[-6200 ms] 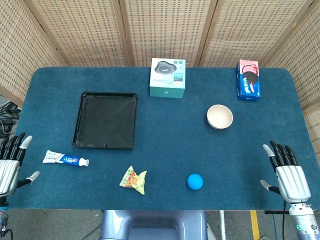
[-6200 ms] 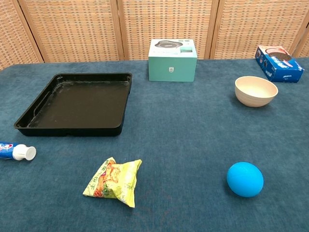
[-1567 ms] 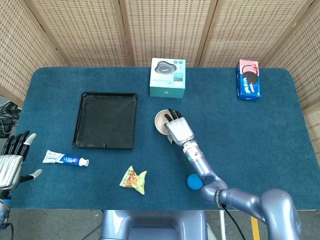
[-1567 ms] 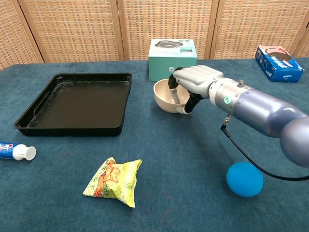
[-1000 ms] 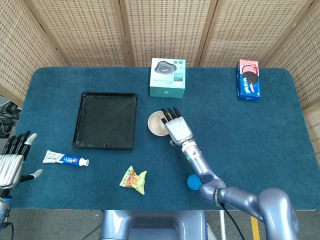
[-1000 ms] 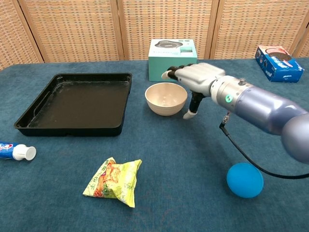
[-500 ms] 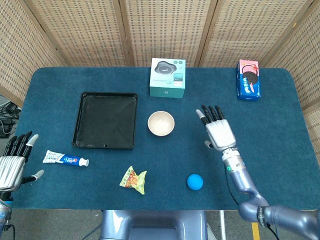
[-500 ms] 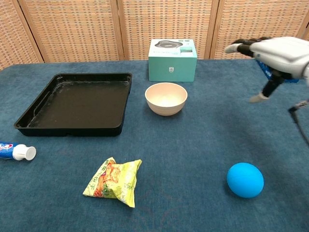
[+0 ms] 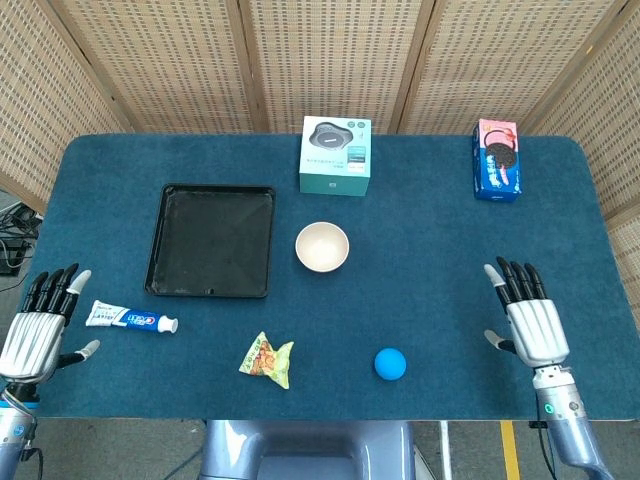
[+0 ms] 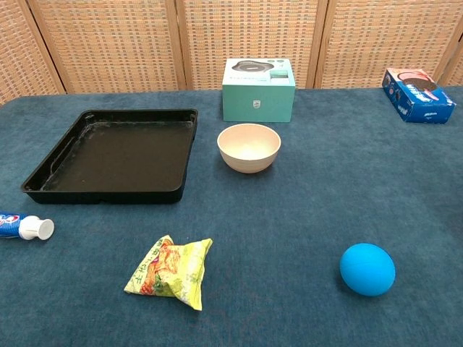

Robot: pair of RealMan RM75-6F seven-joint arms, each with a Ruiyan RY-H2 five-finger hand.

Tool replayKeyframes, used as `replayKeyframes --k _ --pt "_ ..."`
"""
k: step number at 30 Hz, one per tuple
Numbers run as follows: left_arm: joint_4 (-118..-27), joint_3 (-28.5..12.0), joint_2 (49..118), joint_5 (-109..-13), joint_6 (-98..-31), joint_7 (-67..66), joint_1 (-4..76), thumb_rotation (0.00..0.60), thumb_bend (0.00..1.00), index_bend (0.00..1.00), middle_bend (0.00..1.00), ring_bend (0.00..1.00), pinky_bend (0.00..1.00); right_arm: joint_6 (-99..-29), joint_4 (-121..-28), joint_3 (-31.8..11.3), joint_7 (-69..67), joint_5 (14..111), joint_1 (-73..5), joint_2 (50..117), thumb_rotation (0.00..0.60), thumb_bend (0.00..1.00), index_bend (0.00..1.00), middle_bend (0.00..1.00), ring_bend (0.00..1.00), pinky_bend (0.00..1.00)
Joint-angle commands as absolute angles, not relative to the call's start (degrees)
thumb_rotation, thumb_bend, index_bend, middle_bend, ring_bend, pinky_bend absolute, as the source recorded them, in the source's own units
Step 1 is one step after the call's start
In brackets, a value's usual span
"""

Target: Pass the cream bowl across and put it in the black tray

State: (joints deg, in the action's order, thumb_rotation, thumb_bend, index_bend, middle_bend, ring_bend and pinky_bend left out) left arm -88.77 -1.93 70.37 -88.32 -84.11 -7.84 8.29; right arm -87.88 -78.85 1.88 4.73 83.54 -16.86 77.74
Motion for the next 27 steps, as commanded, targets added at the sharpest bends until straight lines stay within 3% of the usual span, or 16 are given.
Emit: replayKeyframes --k 1,5,9,13,19,27 --pt "-89.5 -2.1 70.7 -88.4 -82.9 -8.3 9.2 0.6 0.08 0.0 0.0 0.0 0.0 -90.5 -75.9 3.1 0.9 86.2 -14.3 77.2 0.6 0.21 0.0 0.0 0.0 0.0" --pt "-92.0 -4.2 70.0 -88.6 -80.5 -10.5 12.4 0.6 0.15 0.0 0.0 0.0 0.0 -90.8 -75.5 2.0 -1.3 86.5 -13.5 76.3 0.6 0.21 0.0 0.0 0.0 0.0" --pt "-96.5 -9.2 67.8 -86.3 -75.7 -12.8 18.1 0.6 0.21 0.0 0.0 0.0 0.0 -90.9 -76.0 0.7 -3.7 86.5 -13.1 75.4 0.6 0.21 0.0 0.0 0.0 0.0" --pt "-97.9 -12.5 67.2 -83.9 -71.3 -15.3 22.6 0.6 0.21 0.1 0.0 0.0 0.0 -91.0 -76.3 -0.2 -5.1 86.6 -12.8 74.8 0.6 0.21 0.0 0.0 0.0 0.0" --pt "-96.0 -16.7 70.7 -78.3 -63.4 -23.0 31.4 0.6 0.22 0.27 0.0 0.0 0.0 -90.7 -76.1 -1.5 -7.6 86.5 -12.2 74.0 0.6 0.21 0.0 0.0 0.0 0.0" --pt "-91.2 -18.0 79.2 -71.7 -55.3 -33.5 42.0 0.6 0.22 0.35 0.0 0.0 0.0 -90.5 -76.1 -3.1 -10.8 86.4 -11.6 73.1 0.6 0.21 0.0 0.0 0.0 0.0"
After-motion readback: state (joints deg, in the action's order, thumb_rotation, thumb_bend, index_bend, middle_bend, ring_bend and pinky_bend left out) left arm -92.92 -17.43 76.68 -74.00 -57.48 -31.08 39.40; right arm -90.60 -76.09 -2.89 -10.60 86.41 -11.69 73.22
